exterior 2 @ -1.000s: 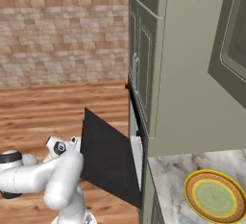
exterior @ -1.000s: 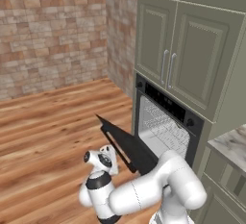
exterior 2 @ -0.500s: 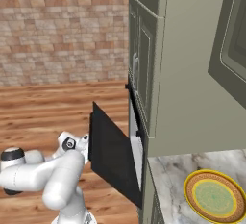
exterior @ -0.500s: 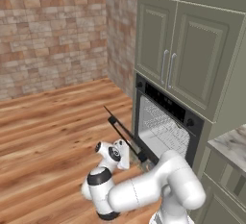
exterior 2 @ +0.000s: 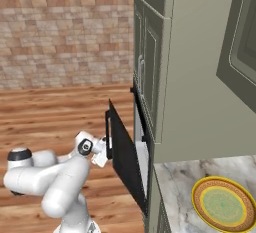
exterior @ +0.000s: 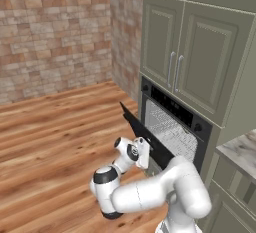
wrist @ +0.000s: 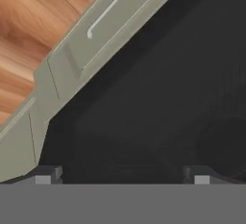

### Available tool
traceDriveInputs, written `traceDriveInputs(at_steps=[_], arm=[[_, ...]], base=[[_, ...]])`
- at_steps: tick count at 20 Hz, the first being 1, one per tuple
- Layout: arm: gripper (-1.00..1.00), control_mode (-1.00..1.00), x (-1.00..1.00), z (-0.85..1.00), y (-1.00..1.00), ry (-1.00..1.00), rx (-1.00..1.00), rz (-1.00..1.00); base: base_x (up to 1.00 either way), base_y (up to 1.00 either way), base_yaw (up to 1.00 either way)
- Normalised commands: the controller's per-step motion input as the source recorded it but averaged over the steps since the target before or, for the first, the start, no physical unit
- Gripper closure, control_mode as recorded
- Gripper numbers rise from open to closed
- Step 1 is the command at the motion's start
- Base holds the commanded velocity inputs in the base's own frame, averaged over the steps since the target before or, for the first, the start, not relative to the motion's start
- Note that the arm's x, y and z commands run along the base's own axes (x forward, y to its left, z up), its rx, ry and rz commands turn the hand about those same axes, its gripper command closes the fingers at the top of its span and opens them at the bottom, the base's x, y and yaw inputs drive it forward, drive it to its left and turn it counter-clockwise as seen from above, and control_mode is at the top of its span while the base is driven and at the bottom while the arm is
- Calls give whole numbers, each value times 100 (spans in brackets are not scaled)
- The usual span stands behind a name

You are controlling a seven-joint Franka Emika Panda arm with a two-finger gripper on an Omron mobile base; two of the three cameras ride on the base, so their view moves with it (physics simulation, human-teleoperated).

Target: Place the fish on the top rack of the oven, and slide the tray back inside. Close the oven door.

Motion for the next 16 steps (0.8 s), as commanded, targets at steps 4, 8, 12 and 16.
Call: traceDriveInputs(at_steps=[4,8,12,16], arm=[[-100,-100,19,31,-100,-6,-5,-16],[-100,-100,17,34,-100,-8,-3,-16],[-100,-100,16,33,-100,-9,-1,-14],[-100,-100,16,31,-100,-10,0,-11]], base=[[0,0,0],[0,0,0],[0,0,0],[0,0,0]])
